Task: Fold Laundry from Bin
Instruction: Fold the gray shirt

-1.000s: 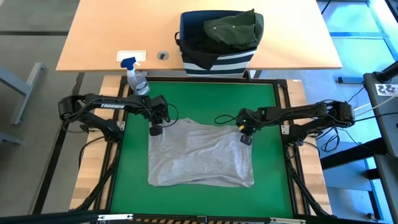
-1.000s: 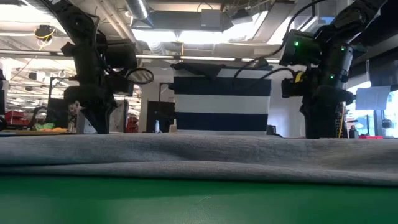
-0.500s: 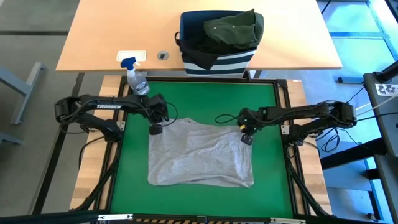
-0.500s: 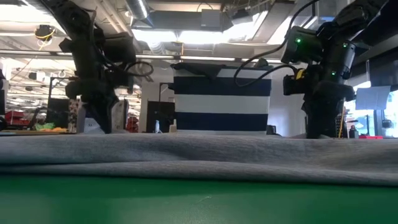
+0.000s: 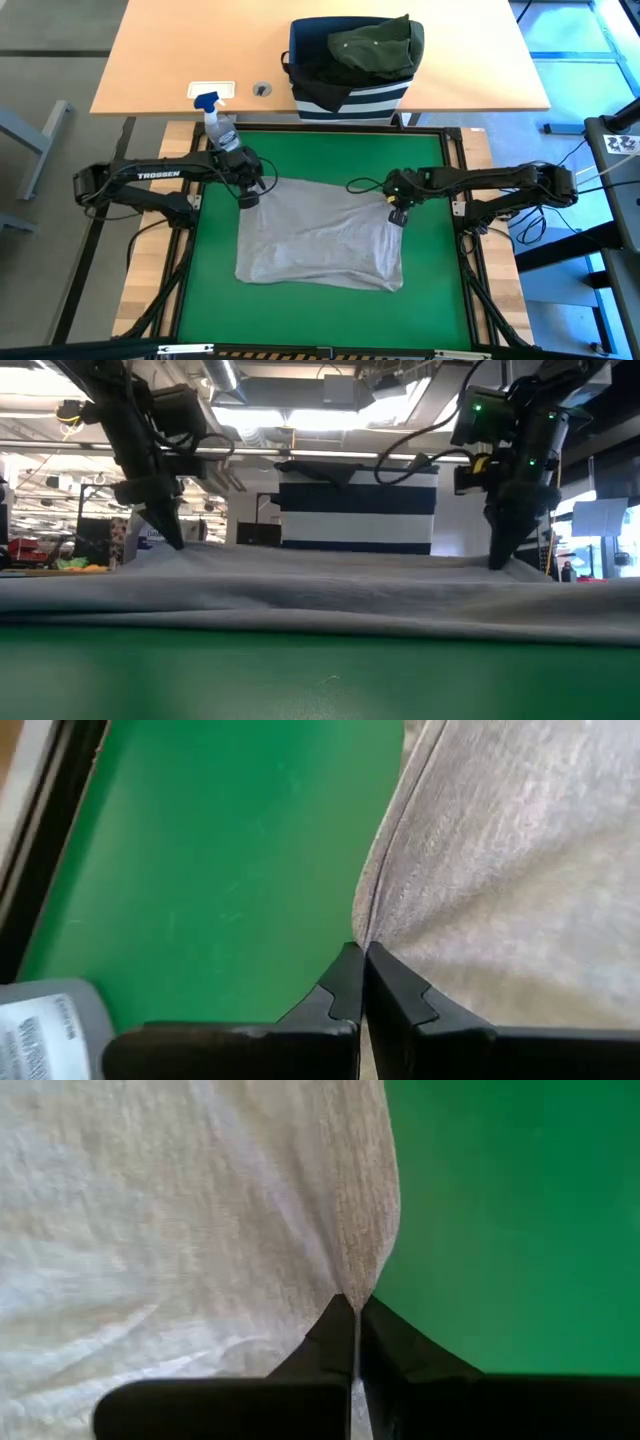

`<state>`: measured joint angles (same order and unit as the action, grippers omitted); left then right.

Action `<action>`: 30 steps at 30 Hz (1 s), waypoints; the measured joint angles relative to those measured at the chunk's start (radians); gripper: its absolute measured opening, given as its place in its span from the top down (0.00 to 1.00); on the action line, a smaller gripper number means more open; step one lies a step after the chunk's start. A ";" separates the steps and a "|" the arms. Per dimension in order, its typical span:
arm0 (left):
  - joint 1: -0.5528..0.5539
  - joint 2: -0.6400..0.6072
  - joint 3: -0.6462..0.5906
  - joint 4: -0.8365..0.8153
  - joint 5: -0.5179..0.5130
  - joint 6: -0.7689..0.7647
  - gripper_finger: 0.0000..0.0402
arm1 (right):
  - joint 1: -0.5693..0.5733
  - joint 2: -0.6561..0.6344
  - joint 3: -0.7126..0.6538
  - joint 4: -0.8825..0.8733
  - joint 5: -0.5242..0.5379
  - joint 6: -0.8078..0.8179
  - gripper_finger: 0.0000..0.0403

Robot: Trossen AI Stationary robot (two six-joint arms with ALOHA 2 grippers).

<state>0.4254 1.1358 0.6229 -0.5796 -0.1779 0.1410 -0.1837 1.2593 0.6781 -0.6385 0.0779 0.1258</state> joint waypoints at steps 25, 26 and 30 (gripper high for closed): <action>0.108 0.140 0.059 0.193 -0.131 0.053 0.72 | 0.000 0.045 0.061 -0.064 0.303 0.082 0.62; 0.107 0.129 0.086 0.162 -0.114 0.047 0.70 | 0.000 0.038 0.091 -0.090 0.284 0.083 0.59; 0.098 0.082 0.176 0.050 0.024 0.024 0.64 | 0.008 0.014 0.215 -0.140 0.109 0.105 0.52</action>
<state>0.5235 1.2180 0.7990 -0.5297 -0.1543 0.1650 -0.1754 1.2733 0.8930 -0.7785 0.1870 0.2310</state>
